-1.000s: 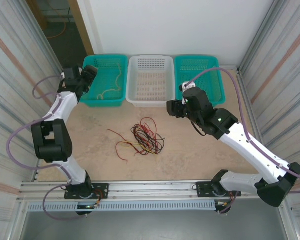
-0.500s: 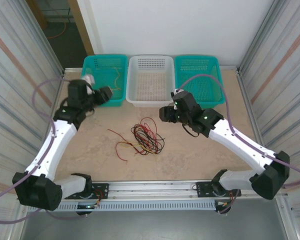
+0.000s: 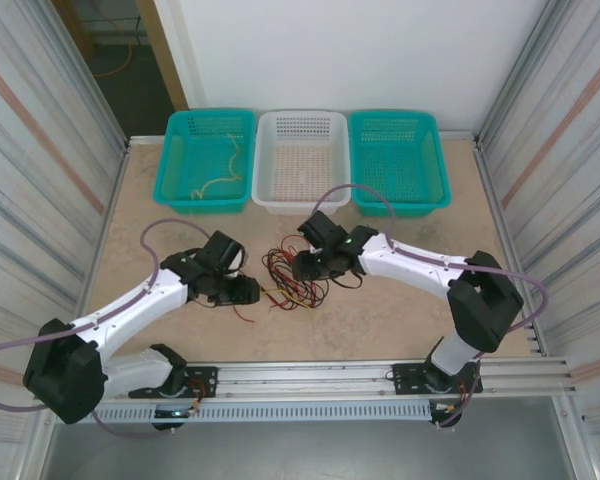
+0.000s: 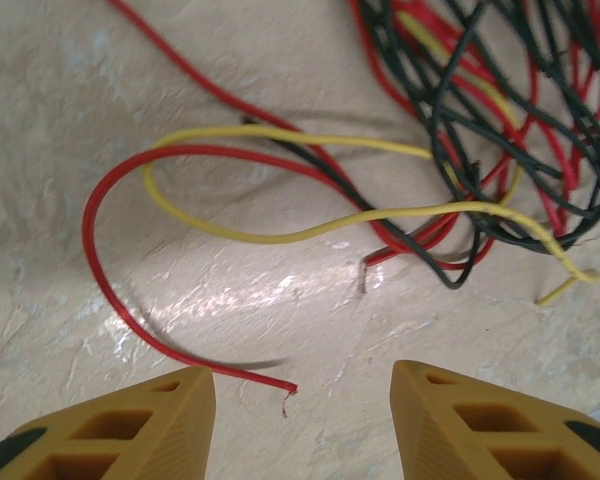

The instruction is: Untangle the cables

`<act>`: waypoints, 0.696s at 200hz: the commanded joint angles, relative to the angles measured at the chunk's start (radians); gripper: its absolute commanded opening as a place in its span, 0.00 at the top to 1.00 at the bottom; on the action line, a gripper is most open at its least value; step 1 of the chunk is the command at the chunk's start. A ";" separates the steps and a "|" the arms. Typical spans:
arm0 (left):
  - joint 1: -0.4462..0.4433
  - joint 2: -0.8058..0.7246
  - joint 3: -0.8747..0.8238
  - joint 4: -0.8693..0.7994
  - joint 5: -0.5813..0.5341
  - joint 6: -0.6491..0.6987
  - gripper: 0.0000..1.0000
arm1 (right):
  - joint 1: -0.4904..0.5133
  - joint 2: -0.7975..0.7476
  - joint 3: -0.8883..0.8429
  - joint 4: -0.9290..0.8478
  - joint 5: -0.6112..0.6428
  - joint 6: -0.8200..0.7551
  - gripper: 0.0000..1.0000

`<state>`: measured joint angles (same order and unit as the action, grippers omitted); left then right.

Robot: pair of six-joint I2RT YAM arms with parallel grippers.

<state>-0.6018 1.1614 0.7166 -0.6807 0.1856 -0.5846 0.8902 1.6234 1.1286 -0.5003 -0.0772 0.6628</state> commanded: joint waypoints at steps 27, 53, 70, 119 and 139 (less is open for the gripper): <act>0.100 -0.077 -0.028 0.013 0.016 -0.100 0.47 | 0.086 0.165 0.152 -0.067 -0.048 -0.095 0.62; 0.167 -0.105 -0.027 0.021 0.059 -0.103 0.47 | 0.098 0.220 0.197 -0.118 -0.013 -0.142 0.60; 0.192 -0.117 -0.023 0.018 0.073 -0.103 0.47 | 0.099 0.242 0.213 -0.139 -0.021 -0.170 0.58; 0.235 -0.140 -0.021 0.029 0.100 -0.115 0.47 | 0.108 0.269 0.218 -0.176 -0.029 -0.214 0.70; 0.250 -0.137 -0.014 0.038 0.110 -0.116 0.47 | 0.102 0.272 0.224 -0.178 -0.043 -0.219 0.71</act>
<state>-0.3691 1.0374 0.6930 -0.6529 0.2668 -0.6857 0.9890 1.8790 1.3186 -0.6380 -0.1062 0.4805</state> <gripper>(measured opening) 0.528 0.295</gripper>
